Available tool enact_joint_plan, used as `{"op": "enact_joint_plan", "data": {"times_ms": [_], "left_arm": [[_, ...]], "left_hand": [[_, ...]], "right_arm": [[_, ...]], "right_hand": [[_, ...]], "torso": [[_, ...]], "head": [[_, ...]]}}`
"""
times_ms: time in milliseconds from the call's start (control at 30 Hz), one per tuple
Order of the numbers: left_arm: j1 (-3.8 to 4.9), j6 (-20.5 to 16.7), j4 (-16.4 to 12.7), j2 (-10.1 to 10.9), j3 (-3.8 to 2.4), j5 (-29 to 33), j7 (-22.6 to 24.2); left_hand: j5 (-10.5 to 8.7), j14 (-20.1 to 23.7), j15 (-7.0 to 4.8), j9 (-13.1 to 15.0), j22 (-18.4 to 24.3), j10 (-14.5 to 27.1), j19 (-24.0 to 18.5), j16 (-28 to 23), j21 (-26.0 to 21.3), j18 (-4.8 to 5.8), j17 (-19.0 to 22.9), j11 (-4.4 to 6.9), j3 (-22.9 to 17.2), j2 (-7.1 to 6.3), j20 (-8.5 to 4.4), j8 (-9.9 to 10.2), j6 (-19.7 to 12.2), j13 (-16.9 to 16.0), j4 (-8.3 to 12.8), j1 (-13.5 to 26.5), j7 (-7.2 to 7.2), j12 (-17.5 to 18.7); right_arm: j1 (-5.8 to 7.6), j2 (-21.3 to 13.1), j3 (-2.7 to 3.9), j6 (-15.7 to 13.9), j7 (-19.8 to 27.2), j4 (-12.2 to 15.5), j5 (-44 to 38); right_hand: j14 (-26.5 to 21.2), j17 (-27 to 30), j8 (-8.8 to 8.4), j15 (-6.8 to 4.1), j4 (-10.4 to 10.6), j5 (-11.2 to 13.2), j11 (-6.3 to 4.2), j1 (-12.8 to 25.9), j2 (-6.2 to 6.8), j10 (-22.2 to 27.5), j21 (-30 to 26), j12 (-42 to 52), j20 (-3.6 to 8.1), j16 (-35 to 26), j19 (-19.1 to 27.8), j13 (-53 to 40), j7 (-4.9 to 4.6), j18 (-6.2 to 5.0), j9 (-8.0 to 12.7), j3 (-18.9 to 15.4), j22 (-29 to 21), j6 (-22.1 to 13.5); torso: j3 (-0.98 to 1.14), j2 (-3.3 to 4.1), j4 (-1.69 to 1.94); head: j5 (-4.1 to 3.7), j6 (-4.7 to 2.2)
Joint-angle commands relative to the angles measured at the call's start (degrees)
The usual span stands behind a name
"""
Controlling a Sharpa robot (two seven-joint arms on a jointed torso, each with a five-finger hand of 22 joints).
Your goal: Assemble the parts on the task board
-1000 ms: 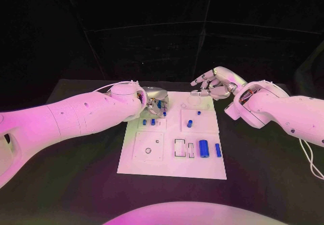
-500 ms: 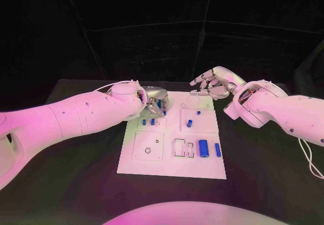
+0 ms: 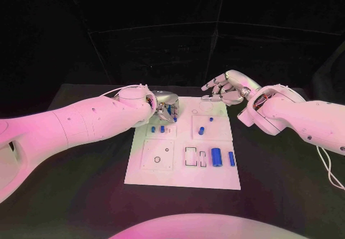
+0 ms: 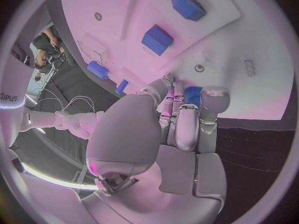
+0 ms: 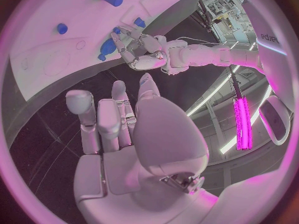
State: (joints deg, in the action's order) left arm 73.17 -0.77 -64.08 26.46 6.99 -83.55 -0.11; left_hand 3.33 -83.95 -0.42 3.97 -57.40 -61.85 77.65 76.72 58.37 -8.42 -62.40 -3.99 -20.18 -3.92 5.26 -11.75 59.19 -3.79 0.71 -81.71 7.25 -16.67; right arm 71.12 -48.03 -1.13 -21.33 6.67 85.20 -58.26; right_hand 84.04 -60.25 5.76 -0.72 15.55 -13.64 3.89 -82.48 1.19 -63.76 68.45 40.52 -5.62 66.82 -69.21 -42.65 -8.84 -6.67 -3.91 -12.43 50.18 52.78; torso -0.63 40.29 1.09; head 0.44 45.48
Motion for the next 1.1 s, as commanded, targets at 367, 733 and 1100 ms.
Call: {"op": "enact_joint_plan", "data": {"times_ms": [367, 733, 1100], "left_arm": [[-0.82, -3.8, -2.0, 1.9, 0.26, 1.8, 1.0], [-0.82, -6.9, -5.9, 5.3, -1.72, 4.6, 1.2], [-0.51, -4.9, -9.4, 11.0, -2.72, 5.5, -0.5]], "left_hand": [[-0.24, -0.7, -0.18, 0.0, -1.3, -1.1, 0.8, 0.5, 1.3, 1.32, 0.2, -0.19, -1.0, -0.70, -0.03, 0.9, 0.6, 0.0, -0.3, 2.0, 0.37, 1.1], [-0.22, -0.8, -0.17, 0.0, -1.5, -1.3, 0.9, 0.5, 1.5, 1.34, 0.3, -0.25, -1.5, -0.74, -0.05, 1.1, 0.8, 0.0, -0.2, 2.1, 0.53, 1.5], [-0.24, -0.8, -0.15, 0.0, -1.7, -1.5, 1.0, 0.5, 1.7, 1.38, 0.5, -0.27, -1.7, -0.91, -0.03, 1.2, 1.0, 0.0, -0.2, 2.4, 0.52, 1.7]], "right_arm": [[0.09, 0.0, 0.03, 0.3, 0.5, 0.1, 0.2], [0.09, 0.0, 0.03, 0.2, 0.5, -0.2, 0.2], [0.09, -0.2, 0.03, 0.3, 0.4, -0.5, 0.2]], "right_hand": [[-0.4, 0.0, 0.36, 0.05, -0.1, -0.1, -0.05, -0.1, -0.49, 0.5, -0.4, -0.2, 0.06, -0.3, 0.4, 0.1, -0.06, -1.00, 0.0, -0.3, -0.1, -0.5], [-0.4, 0.0, 0.36, 0.05, -0.1, -0.1, -0.05, -0.1, -0.49, 0.5, -0.4, -0.2, 0.06, -0.3, 0.4, 0.1, -0.06, -1.00, 0.0, -0.3, -0.1, -0.5], [-0.4, 0.0, 0.36, 0.05, -0.1, -0.1, -0.05, -0.1, -0.49, 0.5, -0.4, -0.2, 0.06, -0.3, 0.4, 0.1, -0.06, -1.00, 0.0, -0.3, -0.1, -0.5]], "torso": [[-0.07, -0.02, 0.11], [-0.11, -0.01, 0.10], [-0.11, -0.01, 0.31]], "head": [[-0.16, -0.32], [-0.07, -0.71], [0.02, -0.82]]}}
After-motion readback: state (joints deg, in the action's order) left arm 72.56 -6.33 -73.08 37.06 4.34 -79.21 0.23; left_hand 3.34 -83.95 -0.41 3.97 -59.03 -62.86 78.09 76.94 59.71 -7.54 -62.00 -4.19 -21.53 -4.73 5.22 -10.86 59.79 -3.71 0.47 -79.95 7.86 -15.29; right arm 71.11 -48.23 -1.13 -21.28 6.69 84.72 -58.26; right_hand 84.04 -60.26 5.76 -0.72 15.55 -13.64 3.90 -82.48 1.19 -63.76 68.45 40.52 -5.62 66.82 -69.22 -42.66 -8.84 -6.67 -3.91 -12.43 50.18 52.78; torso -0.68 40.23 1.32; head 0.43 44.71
